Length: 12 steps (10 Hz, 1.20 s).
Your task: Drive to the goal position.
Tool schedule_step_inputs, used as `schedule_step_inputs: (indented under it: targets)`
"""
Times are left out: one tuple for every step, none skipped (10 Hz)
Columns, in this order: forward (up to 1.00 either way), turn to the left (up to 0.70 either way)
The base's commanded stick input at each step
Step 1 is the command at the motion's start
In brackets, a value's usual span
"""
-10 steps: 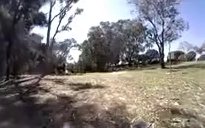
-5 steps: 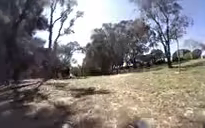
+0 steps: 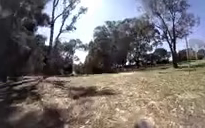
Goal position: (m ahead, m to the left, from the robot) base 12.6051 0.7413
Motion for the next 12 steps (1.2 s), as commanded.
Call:
schedule_step_inputs:
  targets:
    - [1.0, 0.0]
    - [1.0, 0.0]
    - [1.0, 0.0]
    - [1.0, 0.0]
    - [1.0, 0.0]
    - [1.0, 0.0]
    - [1.0, 0.0]
    - [1.0, 0.0]
    - [1.0, 0.0]
    - [1.0, 0.0]
    - [1.0, 0.0]
    - [1.0, 0.0]
